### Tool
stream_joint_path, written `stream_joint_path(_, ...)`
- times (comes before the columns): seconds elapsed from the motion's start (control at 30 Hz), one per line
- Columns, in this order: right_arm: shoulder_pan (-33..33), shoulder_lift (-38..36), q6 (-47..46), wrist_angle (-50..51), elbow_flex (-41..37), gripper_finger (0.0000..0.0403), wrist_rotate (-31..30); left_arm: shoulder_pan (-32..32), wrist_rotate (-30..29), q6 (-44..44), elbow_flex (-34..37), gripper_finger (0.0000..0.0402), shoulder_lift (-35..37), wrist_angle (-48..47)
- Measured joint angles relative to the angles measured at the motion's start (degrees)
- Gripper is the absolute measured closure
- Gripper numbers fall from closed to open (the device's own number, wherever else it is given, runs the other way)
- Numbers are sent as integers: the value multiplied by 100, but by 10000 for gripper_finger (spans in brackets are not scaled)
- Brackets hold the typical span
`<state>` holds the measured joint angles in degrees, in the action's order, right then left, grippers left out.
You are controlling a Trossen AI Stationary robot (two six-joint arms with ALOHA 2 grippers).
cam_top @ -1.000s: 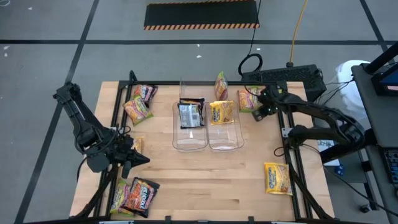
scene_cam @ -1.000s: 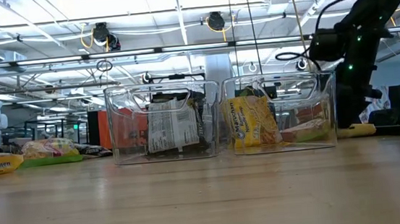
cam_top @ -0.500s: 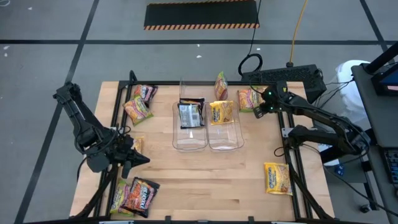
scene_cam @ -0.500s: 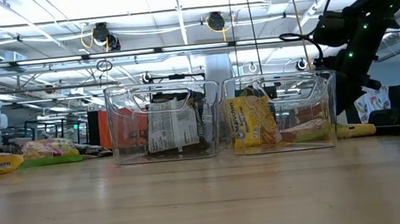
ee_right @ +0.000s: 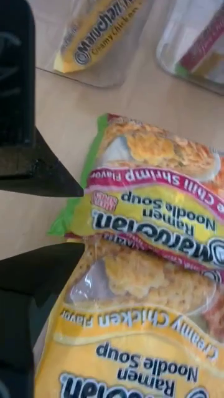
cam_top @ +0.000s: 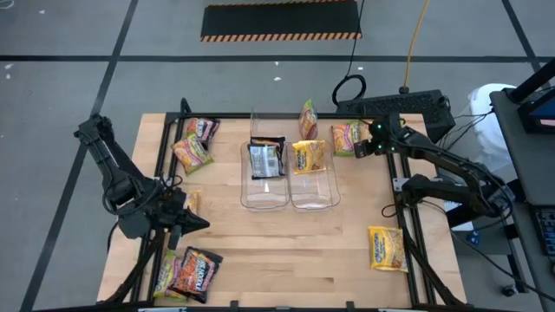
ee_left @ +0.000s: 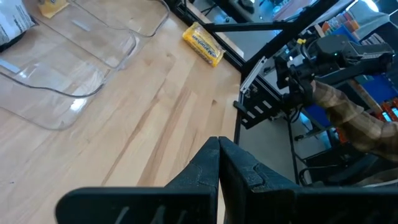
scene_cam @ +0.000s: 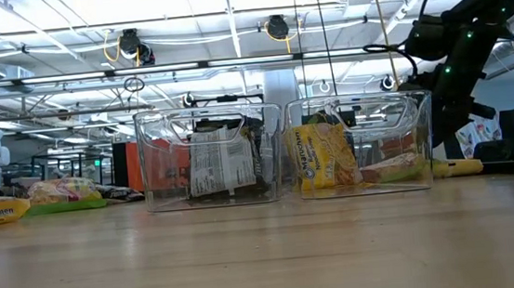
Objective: Sort Maruchan noodles
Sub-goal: Put the green noodle pack into the top transparent bin
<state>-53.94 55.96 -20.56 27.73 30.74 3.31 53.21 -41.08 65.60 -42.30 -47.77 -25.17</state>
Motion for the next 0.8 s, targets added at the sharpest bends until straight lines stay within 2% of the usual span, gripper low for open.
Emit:
stream_joint_path(0.17, -87, 70, -55, 14, 0, 283, 577, 0, -1, -2, 0, 394, 0, -1)
stream_joint_path(0.37, -91, 296, 55, 21, 0, 282, 251, 1, -4, 7, 0, 394, 0, 0)
stream_joint_path(0.8, -91, 337, 87, -21, 0, 284, -31, 0, -6, 11, 0, 394, 0, 0)
